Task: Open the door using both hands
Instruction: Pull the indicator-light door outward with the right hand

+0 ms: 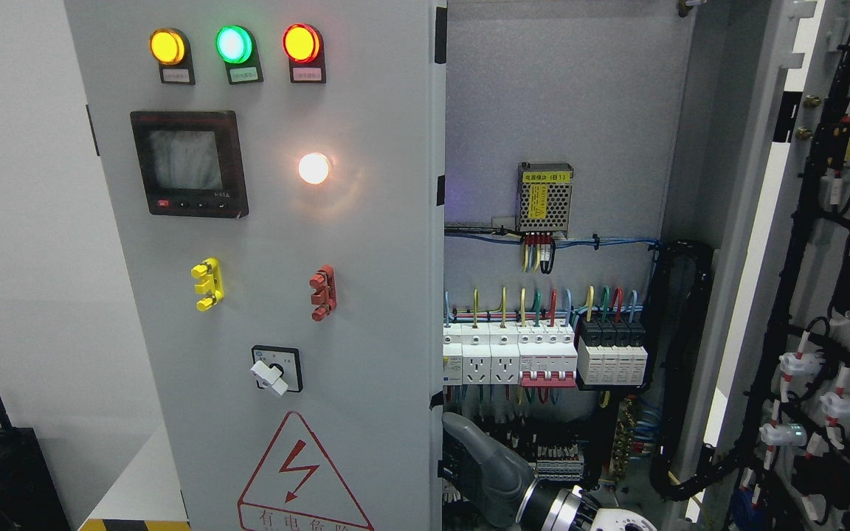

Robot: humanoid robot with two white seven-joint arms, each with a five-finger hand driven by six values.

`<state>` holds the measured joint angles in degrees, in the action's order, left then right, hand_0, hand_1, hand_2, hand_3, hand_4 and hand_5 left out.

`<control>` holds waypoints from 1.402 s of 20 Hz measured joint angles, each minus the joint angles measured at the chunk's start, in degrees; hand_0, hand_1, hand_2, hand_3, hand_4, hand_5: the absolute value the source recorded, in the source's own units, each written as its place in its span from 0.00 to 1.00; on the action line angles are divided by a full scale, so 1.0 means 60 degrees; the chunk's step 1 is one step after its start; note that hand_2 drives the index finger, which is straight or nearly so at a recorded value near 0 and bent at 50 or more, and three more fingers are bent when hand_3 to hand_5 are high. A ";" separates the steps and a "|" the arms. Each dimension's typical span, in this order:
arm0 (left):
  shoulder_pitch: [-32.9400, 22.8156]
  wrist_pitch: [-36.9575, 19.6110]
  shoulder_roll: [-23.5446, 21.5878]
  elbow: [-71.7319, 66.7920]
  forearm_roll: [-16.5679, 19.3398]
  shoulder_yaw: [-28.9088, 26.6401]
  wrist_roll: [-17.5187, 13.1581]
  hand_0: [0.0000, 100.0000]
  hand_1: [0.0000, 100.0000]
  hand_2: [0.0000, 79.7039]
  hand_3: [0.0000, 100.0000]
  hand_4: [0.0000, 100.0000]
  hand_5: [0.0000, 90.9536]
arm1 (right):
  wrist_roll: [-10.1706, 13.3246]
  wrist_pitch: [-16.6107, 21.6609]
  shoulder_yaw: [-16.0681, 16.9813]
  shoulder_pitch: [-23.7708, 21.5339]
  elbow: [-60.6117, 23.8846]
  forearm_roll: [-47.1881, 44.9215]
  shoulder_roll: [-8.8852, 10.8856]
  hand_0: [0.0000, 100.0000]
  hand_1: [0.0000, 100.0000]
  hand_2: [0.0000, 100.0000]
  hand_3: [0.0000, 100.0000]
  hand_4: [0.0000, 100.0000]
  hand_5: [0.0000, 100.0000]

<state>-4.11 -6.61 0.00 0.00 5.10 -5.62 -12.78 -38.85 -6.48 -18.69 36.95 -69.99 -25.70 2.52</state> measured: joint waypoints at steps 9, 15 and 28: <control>0.0004 -0.0002 0.0000 0.0000 0.0000 0.0000 0.0000 0.00 0.00 0.00 0.00 0.00 0.00 | -0.0025 0.0001 -0.0075 -0.0328 -0.0326 -0.0019 -0.0038 0.38 0.00 0.00 0.00 0.00 0.00; 0.0004 -0.0002 0.0000 0.0000 0.0000 0.0000 0.0000 0.00 0.00 0.00 0.00 0.00 0.00 | -0.0081 0.0001 -0.0111 -0.0445 -0.0533 -0.0022 -0.0101 0.38 0.00 0.00 0.00 0.00 0.00; 0.0004 -0.0003 0.0000 0.0000 0.0000 0.0000 0.0000 0.00 0.00 0.00 0.00 0.00 0.00 | -0.0643 0.0001 -0.0187 -0.0606 -0.0875 -0.0036 -0.0323 0.38 0.00 0.00 0.00 0.00 0.00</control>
<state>-4.08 -6.63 0.00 0.00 5.10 -5.62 -12.78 -42.70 -6.48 -19.81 33.31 -75.24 -25.92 0.58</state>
